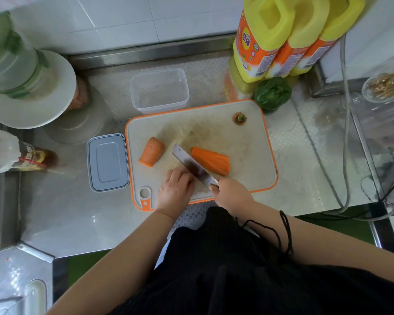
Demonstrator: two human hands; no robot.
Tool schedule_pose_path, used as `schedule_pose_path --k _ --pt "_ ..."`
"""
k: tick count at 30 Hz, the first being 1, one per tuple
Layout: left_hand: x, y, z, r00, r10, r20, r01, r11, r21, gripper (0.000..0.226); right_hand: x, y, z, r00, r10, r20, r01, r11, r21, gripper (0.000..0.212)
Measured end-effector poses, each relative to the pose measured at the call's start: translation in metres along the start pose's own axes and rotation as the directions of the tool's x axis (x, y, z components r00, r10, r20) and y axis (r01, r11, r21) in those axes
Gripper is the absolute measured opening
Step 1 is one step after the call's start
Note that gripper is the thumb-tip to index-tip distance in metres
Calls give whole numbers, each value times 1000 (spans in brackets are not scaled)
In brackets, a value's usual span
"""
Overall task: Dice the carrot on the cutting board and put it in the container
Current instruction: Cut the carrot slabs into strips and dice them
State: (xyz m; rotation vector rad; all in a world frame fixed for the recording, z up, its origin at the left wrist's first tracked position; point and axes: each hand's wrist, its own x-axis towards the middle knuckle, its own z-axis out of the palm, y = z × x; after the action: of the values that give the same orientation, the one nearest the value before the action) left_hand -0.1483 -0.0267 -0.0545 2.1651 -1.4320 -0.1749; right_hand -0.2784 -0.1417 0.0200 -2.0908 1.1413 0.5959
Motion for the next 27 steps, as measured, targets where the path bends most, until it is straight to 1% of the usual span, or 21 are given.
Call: schedule_pose_path --k 3,5,7,10,15,17,20,23,25,27 --pt "0 2 -5 999 -7 43 7 1000 1 23 -3 6 -3 1000 0 -31 2 998 68 38" --pt "1 3 -8 998 -12 62 12 1000 5 24 -7 7 -5 998 -23 -54 25 999 32 37" --pt "1 3 -12 999 11 37 -11 1000 4 22 -11 3 -6 998 -52 -47 50 998 -23 36" --pt "-4 0 -16 998 55 10 -55 998 12 19 -17 -2 -3 997 -62 -38 60 997 -42 30" --pt "-4 -6 -17 996 6 88 -12 998 70 24 -19 -5 2 998 -62 -29 59 994 -97 25" --pt "-3 -6 -14 997 7 74 -12 997 71 24 -17 -5 5 998 -59 -14 57 992 -109 26" --pt "-3 -7 -11 999 31 18 -32 998 47 23 -13 -7 10 999 -37 -16 35 992 -123 28" --pt "-4 -9 -10 998 57 -25 -56 998 39 22 -9 -12 20 999 22 -45 -28 990 -139 22" --pt "-4 -10 -8 998 58 -27 -57 998 39 22 -8 -13 22 997 43 -58 -51 988 -143 19" --pt "-5 -9 -8 999 48 -21 -47 998 43 21 -6 -11 19 999 31 -36 -35 994 -105 24"
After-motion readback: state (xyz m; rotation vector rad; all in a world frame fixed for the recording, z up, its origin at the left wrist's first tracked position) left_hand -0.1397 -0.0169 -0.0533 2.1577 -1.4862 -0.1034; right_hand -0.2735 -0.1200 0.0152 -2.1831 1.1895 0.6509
